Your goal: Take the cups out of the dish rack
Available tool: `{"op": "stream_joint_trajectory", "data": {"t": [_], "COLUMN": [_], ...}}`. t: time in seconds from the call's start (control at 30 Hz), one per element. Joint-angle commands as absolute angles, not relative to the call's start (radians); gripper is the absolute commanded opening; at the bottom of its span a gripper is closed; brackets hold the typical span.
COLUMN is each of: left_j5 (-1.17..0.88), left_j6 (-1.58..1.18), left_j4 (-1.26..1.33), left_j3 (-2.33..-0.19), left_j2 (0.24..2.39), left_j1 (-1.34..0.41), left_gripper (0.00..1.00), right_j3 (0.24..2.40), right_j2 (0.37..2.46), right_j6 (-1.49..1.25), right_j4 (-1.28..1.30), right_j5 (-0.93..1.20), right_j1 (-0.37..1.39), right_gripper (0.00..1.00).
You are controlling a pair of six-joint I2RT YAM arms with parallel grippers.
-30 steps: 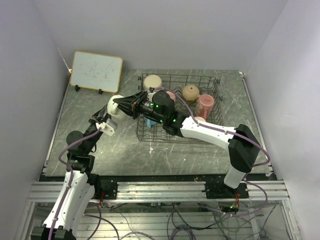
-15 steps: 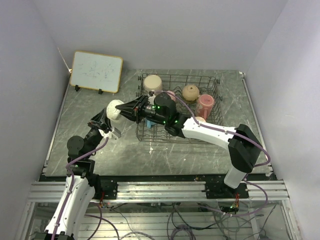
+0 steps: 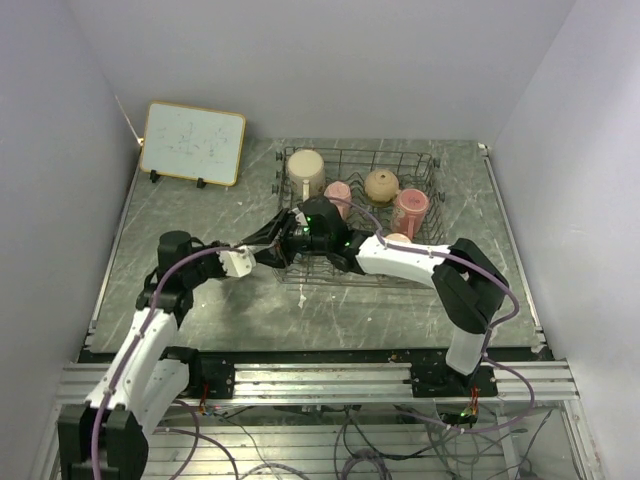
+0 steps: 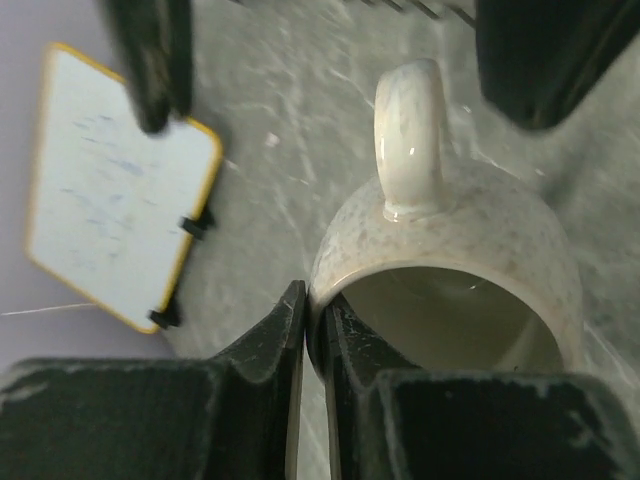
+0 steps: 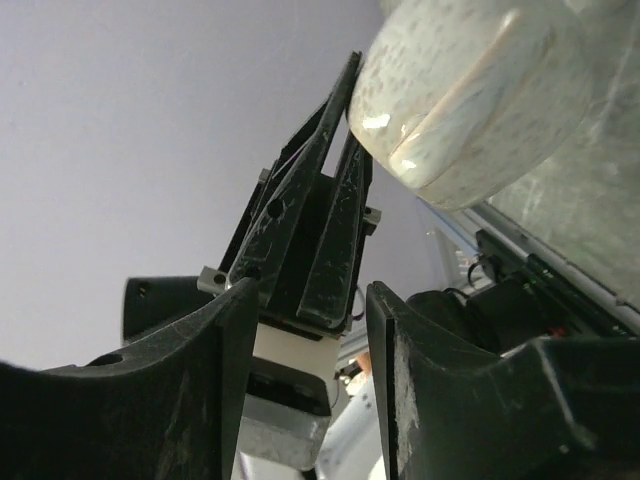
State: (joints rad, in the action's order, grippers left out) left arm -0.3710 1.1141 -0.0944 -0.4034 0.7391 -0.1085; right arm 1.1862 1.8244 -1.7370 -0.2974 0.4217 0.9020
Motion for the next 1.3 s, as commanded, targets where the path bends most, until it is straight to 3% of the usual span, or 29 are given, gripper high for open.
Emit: {"op": "stream_joint_trajectory", "data": {"t": [0.0, 0.23, 0.5, 0.73, 0.97, 1.27], "left_j5": [-0.34, -0.282, -0.177, -0.084, -0.126, -0.179], "left_j6": [1.199, 1.197, 1.105, 0.956, 0.878, 0.731], "left_j4": [-0.29, -0.446, -0.376, -0.404, -0.477, -0.52], "left_j3": [-0.571, -0.708, -0.803, -1.072, -1.349, -1.537], "left_j2": [0.871, 1.088, 1.295, 1.572, 1.799, 1.957], "left_j1": [-0.112, -0.112, -0.113, -0.095, -0.084, -0.151], "left_gripper": [0.07, 0.07, 0.07, 0.07, 0.07, 0.07], "right_j3": [1.186, 1.162, 1.108, 1.016, 0.954, 0.92], "right_j2": [1.81, 1.75, 1.617, 1.458, 1.31, 1.224], "right_j6": [-1.662, -1.585, -1.473, -1.387, -1.311, -1.277], "right_j4": [-0.219, -0.123, 0.008, 0.111, 0.234, 0.316], "right_j5": [0.438, 0.396, 0.336, 0.259, 0.183, 0.147], "right_j1": [0.87, 0.832, 0.756, 0.684, 0.609, 0.547], "right_gripper": [0.48, 0.5, 0.51, 0.52, 0.54, 0.54]}}
